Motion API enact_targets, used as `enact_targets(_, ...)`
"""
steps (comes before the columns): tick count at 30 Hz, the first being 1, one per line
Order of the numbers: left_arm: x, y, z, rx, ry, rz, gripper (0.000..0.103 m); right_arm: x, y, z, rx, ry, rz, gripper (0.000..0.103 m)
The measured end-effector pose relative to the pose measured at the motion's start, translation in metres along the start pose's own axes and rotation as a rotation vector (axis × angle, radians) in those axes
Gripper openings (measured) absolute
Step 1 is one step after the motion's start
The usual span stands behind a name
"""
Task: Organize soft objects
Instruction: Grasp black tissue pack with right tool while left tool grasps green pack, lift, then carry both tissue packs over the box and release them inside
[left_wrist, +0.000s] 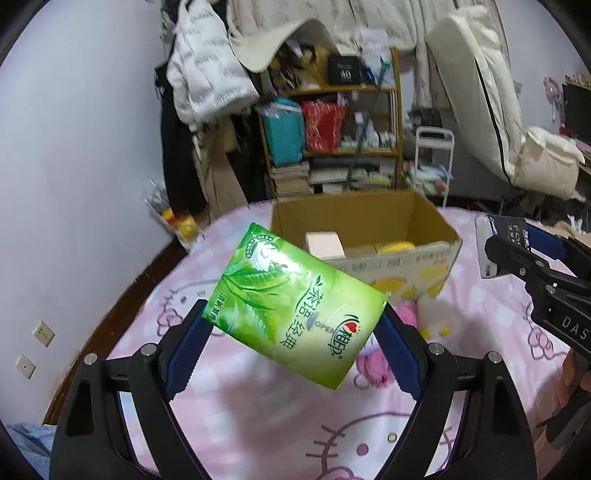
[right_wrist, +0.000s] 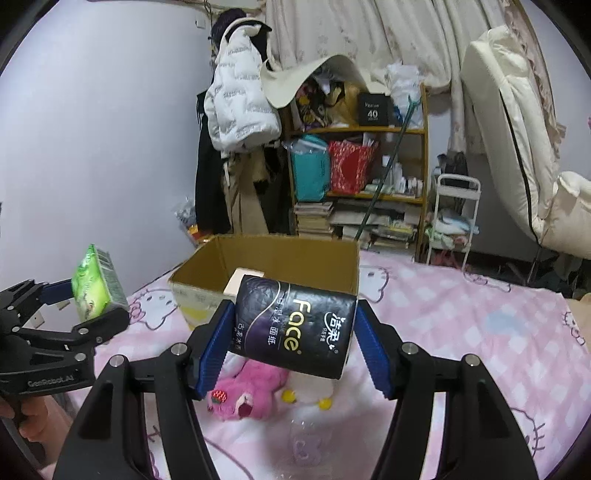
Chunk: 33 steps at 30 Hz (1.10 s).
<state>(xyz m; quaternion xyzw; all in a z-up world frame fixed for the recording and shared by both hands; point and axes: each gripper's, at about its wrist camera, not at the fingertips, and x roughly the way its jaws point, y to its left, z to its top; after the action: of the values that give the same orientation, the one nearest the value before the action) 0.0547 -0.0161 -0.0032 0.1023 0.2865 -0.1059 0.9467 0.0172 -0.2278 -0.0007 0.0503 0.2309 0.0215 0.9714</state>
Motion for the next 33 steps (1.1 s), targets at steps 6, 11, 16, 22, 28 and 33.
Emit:
enact_targets(6, -0.021, 0.000, 0.013, 0.006, -0.131, 0.036, 0.086, -0.002, -0.004, 0.016, 0.009, -0.037, 0.007, 0.068)
enact_targets(11, -0.036, 0.000, 0.030, -0.004, -0.220, 0.060, 0.086, -0.005, -0.009, 0.029, -0.001, -0.075, -0.008, 0.069)
enact_targets(16, -0.044, 0.002, 0.045, 0.008, -0.295, 0.037, 0.086, -0.005, -0.010, 0.046, -0.034, -0.109, -0.033, 0.069)
enact_targets(22, -0.040, 0.002, 0.064, 0.014, -0.332, 0.033, 0.086, -0.007, -0.007, 0.061, -0.083, -0.142, -0.027, 0.068)
enact_targets(28, -0.038, 0.003, 0.083, 0.005, -0.364, 0.040, 0.086, -0.010, -0.008, 0.072, -0.090, -0.181, -0.030, 0.069)
enact_targets(33, -0.032, 0.007, 0.095, -0.017, -0.381, 0.049, 0.086, -0.006, -0.007, 0.083, -0.093, -0.200, -0.034, 0.069)
